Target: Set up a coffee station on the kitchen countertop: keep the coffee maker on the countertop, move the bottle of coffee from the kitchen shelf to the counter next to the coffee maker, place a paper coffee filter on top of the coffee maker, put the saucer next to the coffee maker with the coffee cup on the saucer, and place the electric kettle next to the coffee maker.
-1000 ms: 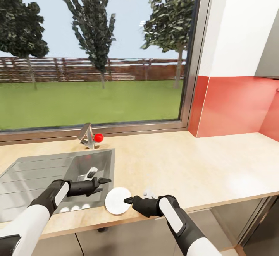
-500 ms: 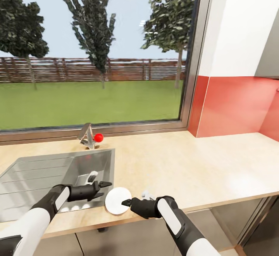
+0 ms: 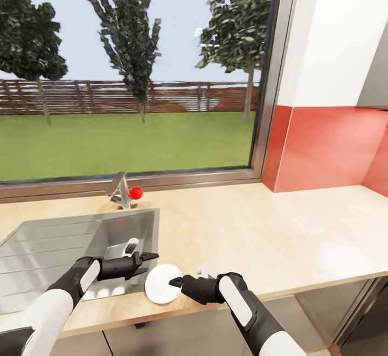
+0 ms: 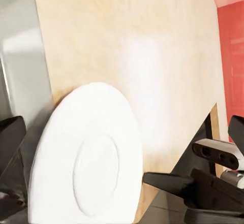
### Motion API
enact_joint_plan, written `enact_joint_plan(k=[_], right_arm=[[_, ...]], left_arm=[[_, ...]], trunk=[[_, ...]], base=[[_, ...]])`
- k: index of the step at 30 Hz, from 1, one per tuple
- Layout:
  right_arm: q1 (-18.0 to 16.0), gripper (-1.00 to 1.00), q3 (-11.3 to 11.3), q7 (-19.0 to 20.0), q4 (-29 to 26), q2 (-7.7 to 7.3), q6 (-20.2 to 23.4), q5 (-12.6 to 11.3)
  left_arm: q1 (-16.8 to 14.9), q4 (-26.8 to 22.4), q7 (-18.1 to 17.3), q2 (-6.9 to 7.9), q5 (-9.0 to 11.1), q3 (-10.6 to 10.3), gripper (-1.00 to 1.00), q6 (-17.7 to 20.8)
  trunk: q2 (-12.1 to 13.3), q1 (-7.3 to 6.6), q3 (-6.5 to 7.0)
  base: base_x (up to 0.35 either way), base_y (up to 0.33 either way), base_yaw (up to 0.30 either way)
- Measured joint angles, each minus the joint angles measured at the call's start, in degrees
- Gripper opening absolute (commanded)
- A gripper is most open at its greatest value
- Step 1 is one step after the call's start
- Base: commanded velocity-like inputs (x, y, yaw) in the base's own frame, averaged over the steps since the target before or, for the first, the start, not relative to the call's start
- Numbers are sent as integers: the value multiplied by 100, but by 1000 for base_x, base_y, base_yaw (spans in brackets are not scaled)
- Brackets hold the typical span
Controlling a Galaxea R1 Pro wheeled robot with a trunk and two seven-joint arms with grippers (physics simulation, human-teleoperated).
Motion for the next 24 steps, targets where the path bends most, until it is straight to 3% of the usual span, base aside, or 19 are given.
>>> enact_joint_plan(k=[8,17,18,24], right_arm=[[0,100,-3,-1,3,0,-2,4],[-1,100,3,3,10,0,-8,19],[-2,100,2,12,68,0,-20,31],[-1,100,16,3,236,0,-15,55]], left_arm=[[19,1,-4,-3,0,0,100,0],[89,0,1,-10,-5,-3,100,0],[249,-22,-25,-44,118,45,100,0],[360,-25,-5,-46,59,13,100,18]], trunk=[[0,0,0],[0,1,0],[-3,1,2],[0,1,1]], base=[[145,0,0],[20,0,0],[0,0,0],[0,0,0]])
